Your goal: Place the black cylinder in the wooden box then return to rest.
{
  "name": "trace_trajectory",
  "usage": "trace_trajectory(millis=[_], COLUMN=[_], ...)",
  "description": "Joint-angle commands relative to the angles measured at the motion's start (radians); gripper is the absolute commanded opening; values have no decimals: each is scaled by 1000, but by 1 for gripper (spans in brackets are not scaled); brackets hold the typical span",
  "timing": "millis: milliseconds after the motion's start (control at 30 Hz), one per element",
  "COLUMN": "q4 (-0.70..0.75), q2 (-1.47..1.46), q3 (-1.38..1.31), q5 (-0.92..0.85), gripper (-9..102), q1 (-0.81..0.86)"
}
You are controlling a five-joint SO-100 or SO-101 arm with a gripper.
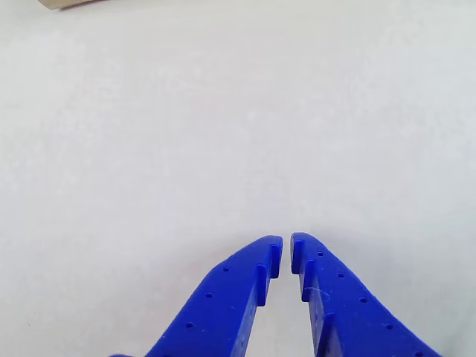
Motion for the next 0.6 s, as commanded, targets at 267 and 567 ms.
trace_trajectory(millis=[267, 567], q4=[48, 48], q2=[-9, -9], q3=[31, 31], q5=[-21, -21], gripper=[0, 0], q1=[-14, -8])
